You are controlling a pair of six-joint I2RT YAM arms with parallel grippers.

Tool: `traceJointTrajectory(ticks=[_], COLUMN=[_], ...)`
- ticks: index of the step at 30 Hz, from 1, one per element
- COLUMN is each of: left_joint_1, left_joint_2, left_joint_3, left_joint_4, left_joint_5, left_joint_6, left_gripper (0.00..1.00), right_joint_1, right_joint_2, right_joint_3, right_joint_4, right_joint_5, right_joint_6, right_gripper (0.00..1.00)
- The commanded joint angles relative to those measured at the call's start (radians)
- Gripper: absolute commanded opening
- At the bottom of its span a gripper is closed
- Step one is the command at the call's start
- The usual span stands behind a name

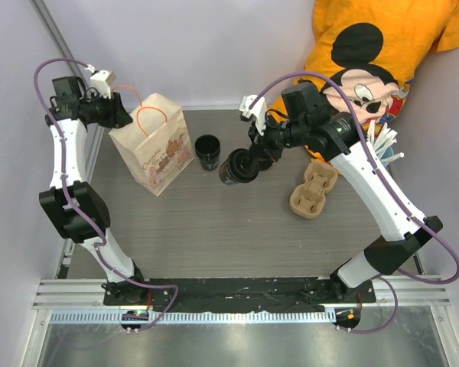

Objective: Pack the takeout coffee

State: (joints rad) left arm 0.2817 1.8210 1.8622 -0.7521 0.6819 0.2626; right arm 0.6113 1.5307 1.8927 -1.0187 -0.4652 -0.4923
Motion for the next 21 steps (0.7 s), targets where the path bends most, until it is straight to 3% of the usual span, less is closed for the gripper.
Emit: traceJointTrajectory(ticks=[1,5,9,11,21], left_joint_1=[-0.001,-0.001,-0.001,-0.001,-0.001], left_joint_2=[0.008,0.0,-0.031,-0.052,-0.16], left_joint_3=[0.029,0.017,-0.014,-0.021,-0.055], left_joint_4=[0.008,-0.012,-0.013,-0.019,-0.124], left_joint_5=[0.013,0.008,0.015,0.024,0.073], left_joint_6=[0.032,0.046,0.044,0.041,0.027], left_gripper=[0.35,0.16,0.1,0.0,0.0], right_joint_1=[-0.004,-0.007,-0.013,-0.015,-0.021], right_joint_2=[-0.035,-0.035,-0.032,-0.029,-0.023], right_joint_3=[0.031,0.036,0.051,0.069,0.137], right_joint_4=[0.019,0.019,0.02,0.022,0.066], right_joint_5=[-0.021,-0.024,-0.03,-0.033,-0.03], right_joint_6=[0.012,0.015,0.029,0.035,0.089], right_gripper=[0.01,0.01,0.01,0.01,0.01])
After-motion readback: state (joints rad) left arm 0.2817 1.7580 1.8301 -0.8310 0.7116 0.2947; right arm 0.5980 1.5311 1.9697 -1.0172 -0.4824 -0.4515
